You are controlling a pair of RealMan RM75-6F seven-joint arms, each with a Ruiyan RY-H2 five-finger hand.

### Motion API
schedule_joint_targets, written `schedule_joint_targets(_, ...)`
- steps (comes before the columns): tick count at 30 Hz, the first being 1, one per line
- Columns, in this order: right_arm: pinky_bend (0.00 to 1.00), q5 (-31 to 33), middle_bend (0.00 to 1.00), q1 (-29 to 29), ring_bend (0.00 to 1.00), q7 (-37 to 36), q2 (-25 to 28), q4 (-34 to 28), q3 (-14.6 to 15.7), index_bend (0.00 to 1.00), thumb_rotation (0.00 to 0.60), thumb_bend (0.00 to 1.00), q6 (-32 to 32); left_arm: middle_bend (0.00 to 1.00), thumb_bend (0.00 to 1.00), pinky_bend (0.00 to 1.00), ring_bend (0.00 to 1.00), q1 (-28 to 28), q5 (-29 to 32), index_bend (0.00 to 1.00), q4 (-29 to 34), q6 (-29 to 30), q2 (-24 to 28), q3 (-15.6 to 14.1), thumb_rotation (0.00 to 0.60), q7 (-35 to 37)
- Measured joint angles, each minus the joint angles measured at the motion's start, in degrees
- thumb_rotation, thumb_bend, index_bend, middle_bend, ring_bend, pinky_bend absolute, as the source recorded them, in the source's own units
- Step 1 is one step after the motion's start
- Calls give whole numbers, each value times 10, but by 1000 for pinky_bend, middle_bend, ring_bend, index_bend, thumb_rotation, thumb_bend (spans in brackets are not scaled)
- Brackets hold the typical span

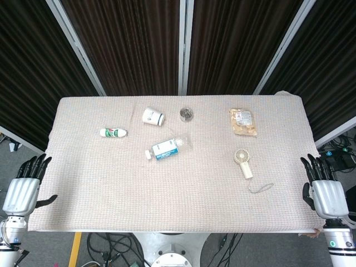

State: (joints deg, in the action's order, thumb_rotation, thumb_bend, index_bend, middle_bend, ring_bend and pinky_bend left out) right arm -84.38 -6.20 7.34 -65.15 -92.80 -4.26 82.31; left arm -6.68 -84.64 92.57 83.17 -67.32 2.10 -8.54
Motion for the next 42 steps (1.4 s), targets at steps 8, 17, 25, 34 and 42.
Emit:
schedule_joint_targets(8, 749, -21, 287, -16, 586, -36, -22, 13, -9, 0, 600, 1000, 5, 0, 0, 144, 0, 3, -4, 46, -18, 15, -8, 4, 600, 12)
schedule_joint_targets(17, 881, -25, 941, -33, 884, -21, -36, 18, -7, 0, 600, 1000, -22, 0, 0, 146, 0, 0, -6, 46, -28, 6, -9, 1, 600, 21)
schedule_joint_targets(25, 887, 1, 1000, -55, 924, -9, -29, 8, -6, 0, 600, 1000, -74, 0, 0, 146, 0, -3, -7, 47, -36, -3, -14, -1, 600, 26)
schedule_joint_targets(34, 892, 84, 1000, -88, 931, 23, -34, -7, -5, 0, 600, 1000, -173, 0, 0, 131, 0, -5, 1, 47, -53, -11, -25, -2, 600, 29)
schedule_joint_targets(42, 895, 141, 1000, -119, 931, 47, -52, -9, -5, 0, 600, 1000, -236, 0, 0, 131, 0, -7, 6, 47, -67, -18, -28, 1, 600, 40)
